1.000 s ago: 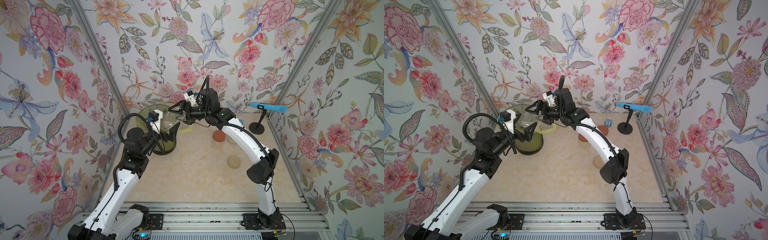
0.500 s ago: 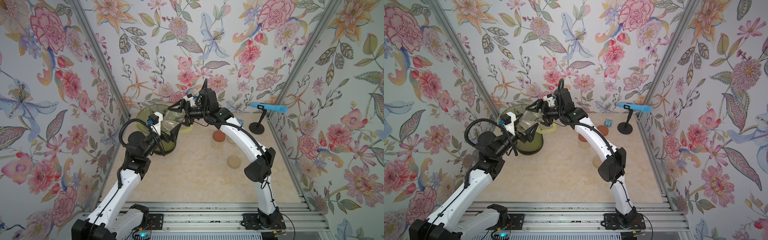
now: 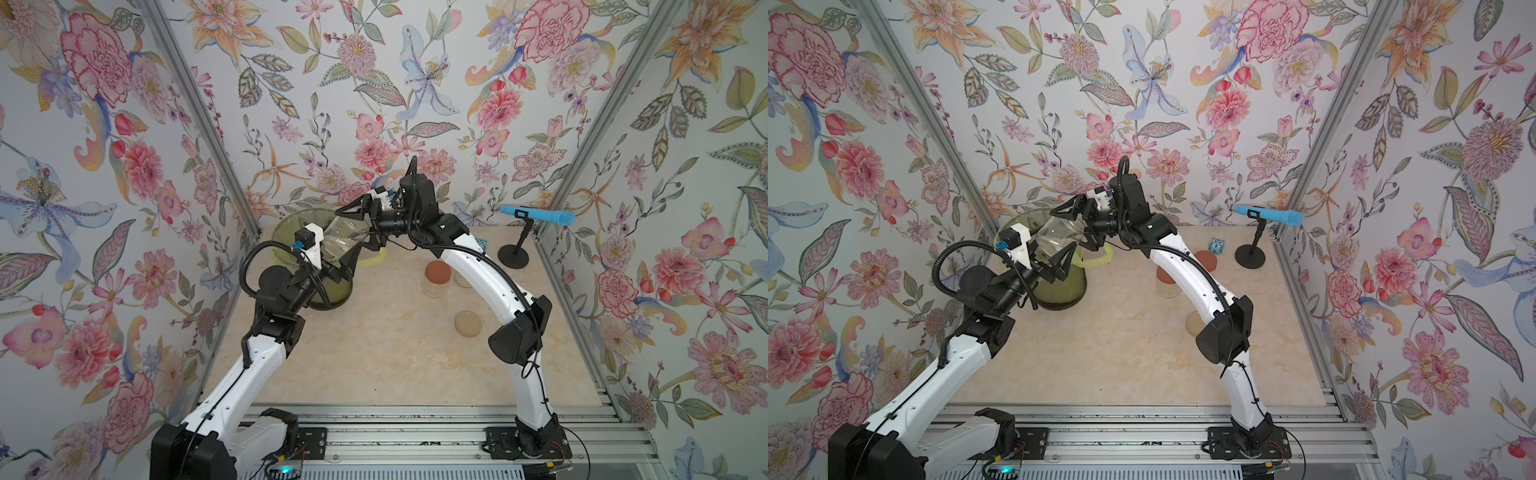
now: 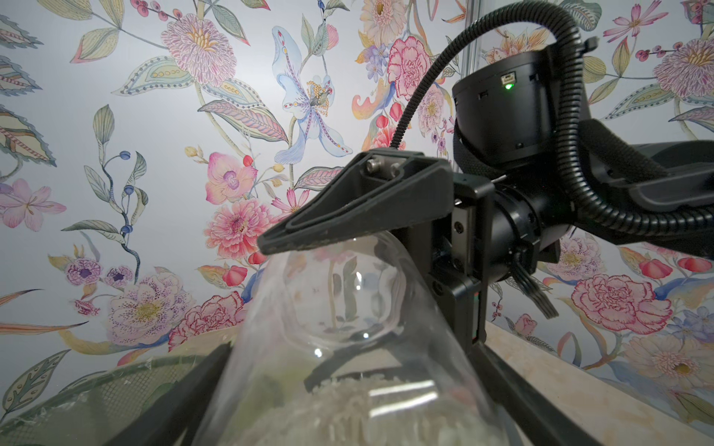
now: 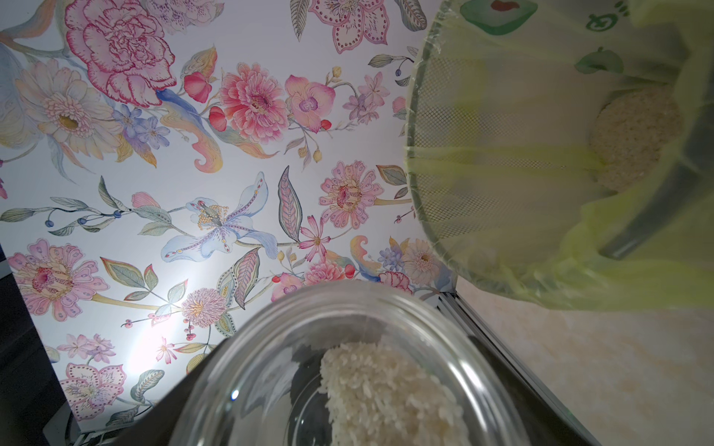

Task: Empty moldy rice from jars
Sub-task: Pour the moldy rice from the jar into the trash bin.

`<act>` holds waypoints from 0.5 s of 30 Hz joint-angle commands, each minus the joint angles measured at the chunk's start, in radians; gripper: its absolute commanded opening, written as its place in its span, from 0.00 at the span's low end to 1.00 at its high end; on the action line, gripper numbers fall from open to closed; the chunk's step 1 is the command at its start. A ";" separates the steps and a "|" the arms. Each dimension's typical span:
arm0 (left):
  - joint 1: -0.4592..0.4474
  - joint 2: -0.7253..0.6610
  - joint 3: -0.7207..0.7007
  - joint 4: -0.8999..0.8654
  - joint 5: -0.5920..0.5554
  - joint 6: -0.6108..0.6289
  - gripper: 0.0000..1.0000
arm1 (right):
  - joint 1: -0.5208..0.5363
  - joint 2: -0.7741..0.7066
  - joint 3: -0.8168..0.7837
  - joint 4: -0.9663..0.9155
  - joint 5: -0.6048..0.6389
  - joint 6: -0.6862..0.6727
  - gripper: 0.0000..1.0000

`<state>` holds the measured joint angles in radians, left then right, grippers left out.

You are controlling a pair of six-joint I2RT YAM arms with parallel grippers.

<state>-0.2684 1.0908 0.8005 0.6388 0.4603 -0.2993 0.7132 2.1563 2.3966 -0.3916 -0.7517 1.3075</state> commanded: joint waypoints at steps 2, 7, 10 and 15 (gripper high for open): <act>0.005 0.018 -0.007 0.063 0.016 -0.026 0.90 | 0.018 -0.015 0.041 0.095 -0.028 0.048 0.00; 0.004 0.033 -0.007 0.078 0.017 -0.038 0.84 | 0.021 -0.011 0.041 0.103 -0.031 0.053 0.00; 0.005 0.037 0.002 0.064 0.008 -0.040 0.73 | 0.022 -0.008 0.039 0.106 -0.032 0.049 0.00; 0.005 0.035 0.012 0.037 -0.017 -0.040 0.04 | 0.028 -0.001 0.047 0.113 -0.034 0.045 0.09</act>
<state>-0.2684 1.1149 0.7998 0.6838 0.4561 -0.3119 0.7128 2.1586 2.3966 -0.3752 -0.7403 1.3258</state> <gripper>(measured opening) 0.886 0.874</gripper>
